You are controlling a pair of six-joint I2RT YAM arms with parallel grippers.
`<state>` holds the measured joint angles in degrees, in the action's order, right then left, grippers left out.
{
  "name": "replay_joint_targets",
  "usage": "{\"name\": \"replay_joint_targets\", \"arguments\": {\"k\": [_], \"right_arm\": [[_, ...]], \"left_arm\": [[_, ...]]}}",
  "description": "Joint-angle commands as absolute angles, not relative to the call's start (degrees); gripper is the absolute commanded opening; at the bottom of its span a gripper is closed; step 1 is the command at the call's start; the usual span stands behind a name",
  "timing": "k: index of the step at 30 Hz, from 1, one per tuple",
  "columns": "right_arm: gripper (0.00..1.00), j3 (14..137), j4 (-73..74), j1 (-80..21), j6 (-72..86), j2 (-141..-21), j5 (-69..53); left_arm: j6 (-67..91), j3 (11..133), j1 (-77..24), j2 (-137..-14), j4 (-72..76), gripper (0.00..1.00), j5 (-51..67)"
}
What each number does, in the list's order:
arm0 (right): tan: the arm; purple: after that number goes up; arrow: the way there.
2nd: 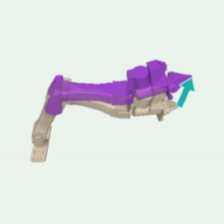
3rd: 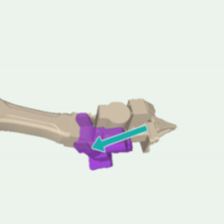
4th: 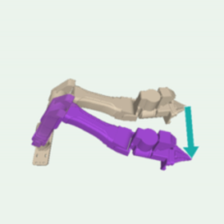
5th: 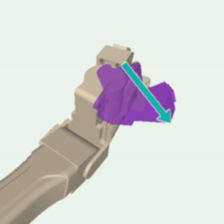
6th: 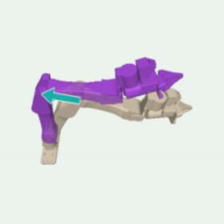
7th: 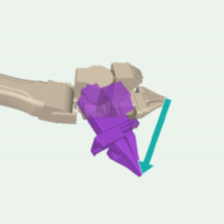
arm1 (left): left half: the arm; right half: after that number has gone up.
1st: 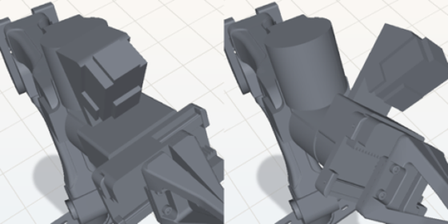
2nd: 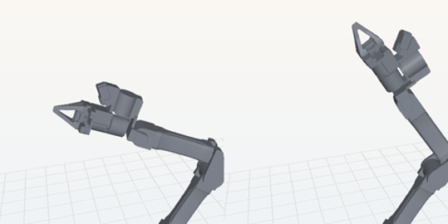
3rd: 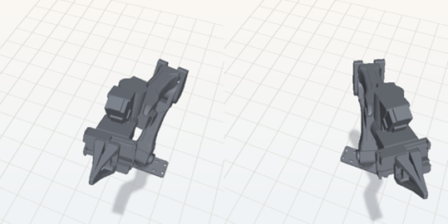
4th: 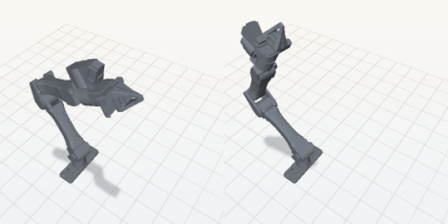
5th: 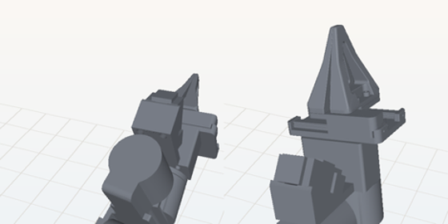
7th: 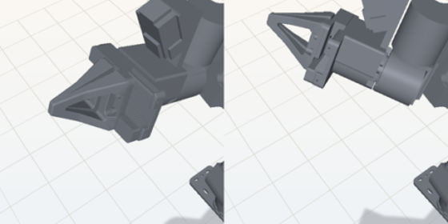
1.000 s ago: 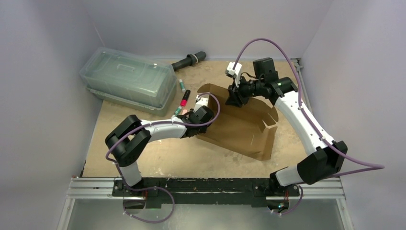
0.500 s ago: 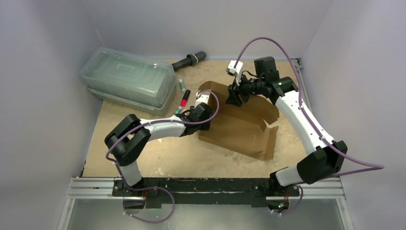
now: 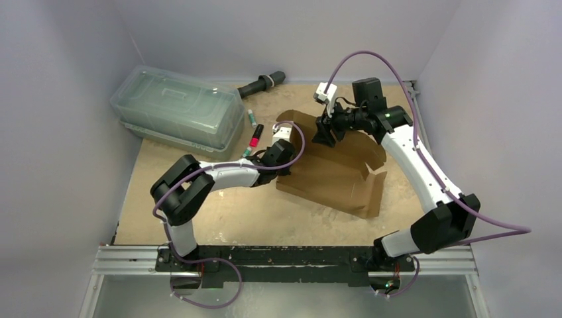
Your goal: Fold the paper box
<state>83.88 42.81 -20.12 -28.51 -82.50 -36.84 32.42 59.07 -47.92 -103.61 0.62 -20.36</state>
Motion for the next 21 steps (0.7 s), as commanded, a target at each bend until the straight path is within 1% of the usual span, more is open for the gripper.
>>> {"name": "replay_joint_targets", "arguments": {"k": [1,3,7,10,13,16,17,21], "right_arm": [[0.58,86.0,42.2,-19.1,-28.6,-82.7,-36.7],[0.61,88.0,42.3,-16.5,-28.7,-82.4,-38.1],[0.72,94.0,42.1,-7.2,-28.0,-82.7,-42.7],[0.74,95.0,39.9,-0.5,-26.7,-82.0,-44.1],[0.74,92.1,38.3,5.5,-26.0,-81.0,-44.5],[0.75,87.3,43.0,9.8,-31.8,-78.2,-51.0],[0.75,84.8,44.8,10.3,-33.9,-76.3,-51.3],[0.76,74.0,45.1,13.5,-33.5,-67.8,-44.3]], "left_arm": [[32.4,60.0,-48.0,-103.9,2.6,0.0,-21.8],[33.5,59.1,-48.0,-102.6,1.6,0.0,-23.6],[37.0,56.3,-48.3,-98.6,0.4,0.0,-24.7],[40.8,53.8,-48.5,-96.4,1.2,0.0,-23.4],[45.0,52.4,-48.7,-95.9,0.9,0.0,-22.4],[48.6,51.6,-48.7,-96.1,0.5,0.0,-20.9],[49.9,51.5,-48.8,-96.3,0.1,0.0,-20.8],[54.5,50.9,-49.1,-96.3,-3.4,0.0,-21.9]]}}
